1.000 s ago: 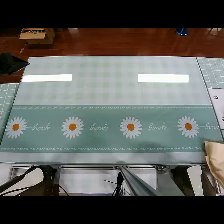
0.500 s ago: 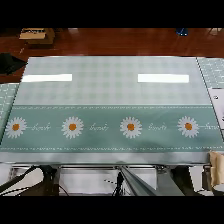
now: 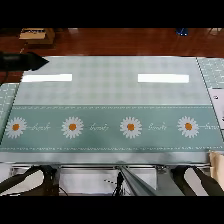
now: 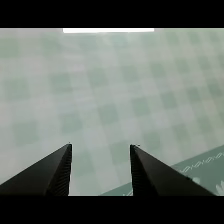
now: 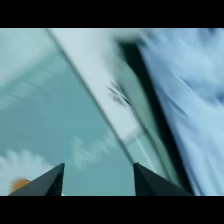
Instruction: Fold the shirts.
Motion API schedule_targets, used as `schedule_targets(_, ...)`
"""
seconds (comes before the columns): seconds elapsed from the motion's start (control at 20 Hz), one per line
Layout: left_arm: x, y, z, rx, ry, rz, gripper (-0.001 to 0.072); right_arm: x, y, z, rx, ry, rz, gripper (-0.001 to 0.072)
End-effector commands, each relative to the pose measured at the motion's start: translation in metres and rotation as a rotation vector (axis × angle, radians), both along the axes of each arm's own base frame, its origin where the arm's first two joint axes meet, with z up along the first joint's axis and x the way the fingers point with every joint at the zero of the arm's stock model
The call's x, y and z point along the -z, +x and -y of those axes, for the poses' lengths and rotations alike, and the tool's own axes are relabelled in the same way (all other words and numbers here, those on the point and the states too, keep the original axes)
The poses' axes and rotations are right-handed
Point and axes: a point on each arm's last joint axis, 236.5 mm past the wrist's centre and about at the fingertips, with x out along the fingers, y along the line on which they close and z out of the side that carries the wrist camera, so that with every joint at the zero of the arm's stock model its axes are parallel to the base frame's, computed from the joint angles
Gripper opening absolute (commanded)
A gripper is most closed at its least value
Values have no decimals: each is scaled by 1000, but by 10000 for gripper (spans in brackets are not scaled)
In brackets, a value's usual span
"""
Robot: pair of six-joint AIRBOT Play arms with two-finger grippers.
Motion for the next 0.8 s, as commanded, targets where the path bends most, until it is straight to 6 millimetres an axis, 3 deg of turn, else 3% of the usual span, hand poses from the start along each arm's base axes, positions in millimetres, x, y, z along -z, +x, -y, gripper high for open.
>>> schedule_targets(0.0, 29, -7, 37, 14, 214, -90, 443, -45, 118, -147, -276, 185, 315, 507)
schedule_targets(0.1, 46, -18, 52, 14, 352, -140, 443, -19, 129, -197, -353, 276, 243, 531)
schedule_targets(0.25, 78, -34, 73, 55, 468, -229, 443, 36, 108, -239, -476, 326, -9, 532)
schedule_targets(0.3, 92, -43, 76, 67, 480, -297, 446, 48, 98, -244, -506, 319, -81, 532)
schedule_targets(0.35, 107, -54, 75, 71, 491, -377, 511, 55, 90, -246, -523, 318, -134, 532)
schedule_targets(0.4, 118, -62, 72, 66, 497, -441, 664, 57, 86, -247, -530, 317, -154, 532)
schedule_targets(0.45, 127, -70, 70, 74, 510, -492, 720, 57, 83, -247, -537, 315, -166, 532)
schedule_targets(0.75, 134, -79, 68, 86, 525, -545, 720, 61, 74, -238, -535, 284, -214, 531)
